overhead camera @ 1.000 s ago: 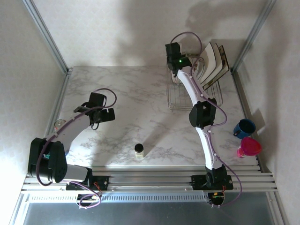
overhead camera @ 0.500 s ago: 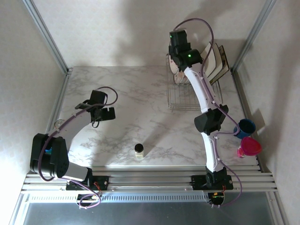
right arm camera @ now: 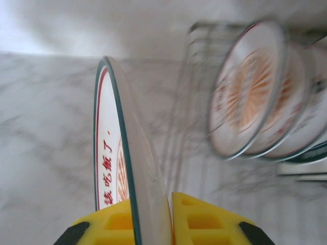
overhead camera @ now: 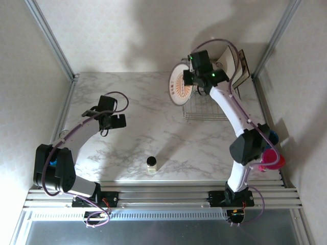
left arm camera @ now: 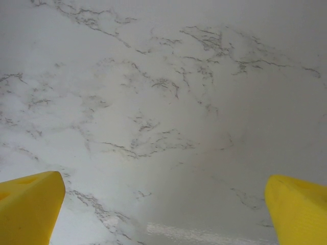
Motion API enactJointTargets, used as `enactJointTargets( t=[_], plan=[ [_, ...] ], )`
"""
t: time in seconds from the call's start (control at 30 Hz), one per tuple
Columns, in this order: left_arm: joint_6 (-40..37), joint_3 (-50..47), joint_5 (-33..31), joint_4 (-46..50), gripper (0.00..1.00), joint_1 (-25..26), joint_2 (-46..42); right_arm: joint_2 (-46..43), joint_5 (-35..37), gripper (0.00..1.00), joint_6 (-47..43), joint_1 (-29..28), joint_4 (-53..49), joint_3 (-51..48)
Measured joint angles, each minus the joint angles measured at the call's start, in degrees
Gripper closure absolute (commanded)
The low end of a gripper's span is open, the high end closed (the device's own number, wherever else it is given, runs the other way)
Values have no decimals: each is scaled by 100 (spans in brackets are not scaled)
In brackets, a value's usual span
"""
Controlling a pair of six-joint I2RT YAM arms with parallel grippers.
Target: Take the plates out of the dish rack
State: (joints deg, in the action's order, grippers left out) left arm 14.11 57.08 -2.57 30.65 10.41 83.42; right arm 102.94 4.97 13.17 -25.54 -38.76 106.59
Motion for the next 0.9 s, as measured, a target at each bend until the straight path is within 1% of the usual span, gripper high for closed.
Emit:
enactJointTargets(
  t=[0.1, 0.2, 0.3, 0.43, 0.57, 0.63, 0.73, 0.8, 0.9],
  plan=[
    [2, 87, 28, -42, 0, 0, 26, -442, -1217, 100, 459, 267, 798, -1106],
    [0, 160, 101, -173, 0, 0, 31, -535, -2271, 100, 968, 553, 1779, -1985],
    [2, 203, 179, -350, 0, 0, 31, -494, -3056, 100, 1526, 750, 2778, -2793],
    [2, 216, 319, -564, 0, 0, 31, -315, -3707, 100, 2118, 802, 3744, -3440],
    [2, 216, 664, -778, 0, -15, 31, -262, -4030, 100, 2413, 798, 4380, -3687],
    [7, 184, 1132, -1023, 0, -74, 31, -262, -4129, 100, 2500, 798, 4669, -3724],
    [157, -79, 2332, -1770, 0, -293, 0, -251, -4269, 100, 2601, 798, 5001, -3740],
    [369, -286, 3246, -2273, 0, -461, 2, -216, -4339, 100, 2673, 787, 5189, -3740],
    [710, -356, 4306, -2949, 0, -538, 120, -96, -4406, 100, 2721, 737, 5316, -3716]
  ],
)
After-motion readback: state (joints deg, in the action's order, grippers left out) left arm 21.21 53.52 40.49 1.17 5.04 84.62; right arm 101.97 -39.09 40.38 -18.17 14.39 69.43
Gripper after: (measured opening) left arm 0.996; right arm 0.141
